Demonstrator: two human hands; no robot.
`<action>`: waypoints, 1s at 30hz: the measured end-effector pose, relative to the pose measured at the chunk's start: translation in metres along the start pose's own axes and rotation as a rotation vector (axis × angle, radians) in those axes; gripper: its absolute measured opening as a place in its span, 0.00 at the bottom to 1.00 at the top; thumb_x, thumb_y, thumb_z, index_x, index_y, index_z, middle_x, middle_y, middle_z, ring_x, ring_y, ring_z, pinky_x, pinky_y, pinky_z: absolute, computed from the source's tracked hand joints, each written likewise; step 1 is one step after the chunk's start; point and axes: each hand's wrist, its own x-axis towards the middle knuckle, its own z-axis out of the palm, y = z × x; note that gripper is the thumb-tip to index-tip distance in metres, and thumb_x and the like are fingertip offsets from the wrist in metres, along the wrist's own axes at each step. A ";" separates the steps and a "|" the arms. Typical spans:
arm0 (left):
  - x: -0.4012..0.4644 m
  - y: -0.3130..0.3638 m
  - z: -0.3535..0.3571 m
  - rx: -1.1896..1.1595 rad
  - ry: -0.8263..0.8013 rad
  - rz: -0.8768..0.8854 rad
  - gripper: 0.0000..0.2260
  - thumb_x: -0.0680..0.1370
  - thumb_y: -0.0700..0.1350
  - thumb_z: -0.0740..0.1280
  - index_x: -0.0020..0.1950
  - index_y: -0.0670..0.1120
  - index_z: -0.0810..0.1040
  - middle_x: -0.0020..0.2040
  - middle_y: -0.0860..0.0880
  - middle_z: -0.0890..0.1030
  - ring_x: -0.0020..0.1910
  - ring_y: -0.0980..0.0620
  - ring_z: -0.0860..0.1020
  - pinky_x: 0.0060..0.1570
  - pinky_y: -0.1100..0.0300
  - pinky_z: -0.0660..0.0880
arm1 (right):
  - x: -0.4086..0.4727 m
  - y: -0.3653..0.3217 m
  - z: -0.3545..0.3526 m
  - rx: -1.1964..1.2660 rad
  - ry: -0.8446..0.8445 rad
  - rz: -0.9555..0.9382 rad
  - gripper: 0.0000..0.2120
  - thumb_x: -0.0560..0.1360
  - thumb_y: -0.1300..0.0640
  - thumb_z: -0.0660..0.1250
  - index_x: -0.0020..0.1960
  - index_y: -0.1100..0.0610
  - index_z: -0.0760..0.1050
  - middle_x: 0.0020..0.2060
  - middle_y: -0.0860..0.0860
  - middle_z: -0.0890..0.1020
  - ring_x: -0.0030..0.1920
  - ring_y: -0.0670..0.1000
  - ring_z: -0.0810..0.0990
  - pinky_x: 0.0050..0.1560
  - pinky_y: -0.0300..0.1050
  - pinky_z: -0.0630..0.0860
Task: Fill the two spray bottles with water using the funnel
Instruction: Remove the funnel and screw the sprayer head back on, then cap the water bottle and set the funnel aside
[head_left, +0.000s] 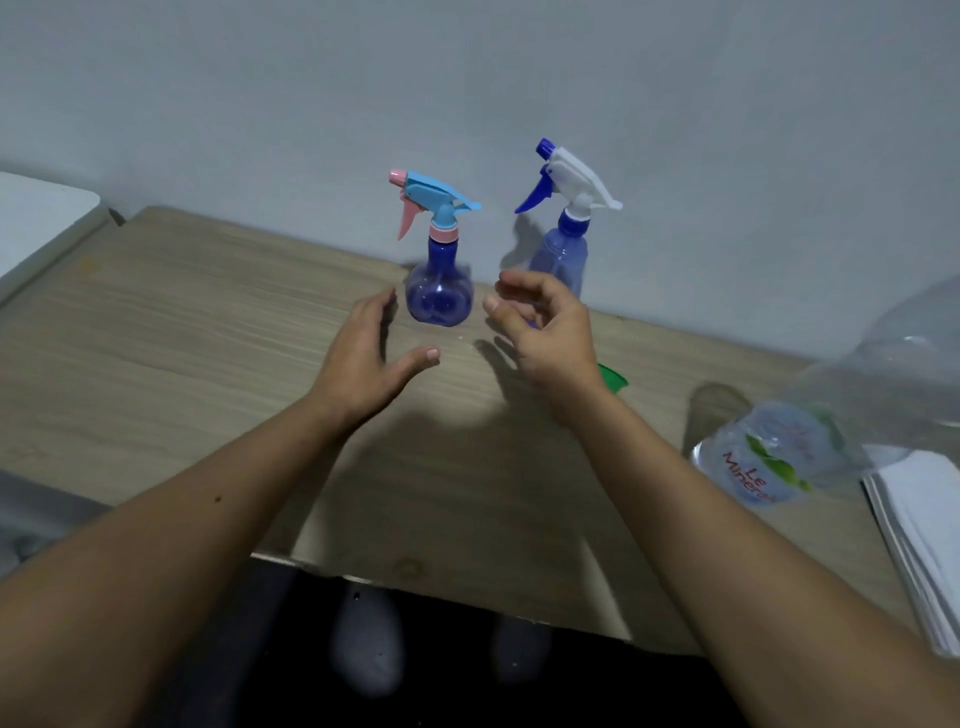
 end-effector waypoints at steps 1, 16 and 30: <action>-0.008 0.004 0.000 -0.031 0.011 0.008 0.43 0.74 0.57 0.80 0.82 0.46 0.64 0.77 0.45 0.71 0.75 0.50 0.73 0.74 0.47 0.74 | -0.009 0.001 -0.005 0.014 0.014 0.005 0.16 0.78 0.57 0.76 0.65 0.54 0.79 0.59 0.49 0.84 0.60 0.50 0.85 0.64 0.51 0.82; -0.090 0.172 0.079 -0.223 -0.153 0.261 0.32 0.77 0.60 0.75 0.76 0.47 0.72 0.71 0.50 0.78 0.69 0.57 0.76 0.72 0.55 0.74 | -0.199 0.047 -0.142 0.080 0.183 0.149 0.08 0.77 0.65 0.76 0.55 0.59 0.82 0.47 0.56 0.86 0.44 0.42 0.84 0.43 0.32 0.79; -0.091 0.294 0.173 -0.483 -0.159 0.301 0.49 0.66 0.59 0.83 0.80 0.48 0.63 0.69 0.49 0.77 0.69 0.56 0.76 0.67 0.71 0.70 | -0.289 0.120 -0.281 -0.019 0.595 0.219 0.13 0.71 0.66 0.81 0.51 0.56 0.82 0.37 0.49 0.75 0.34 0.44 0.70 0.42 0.39 0.74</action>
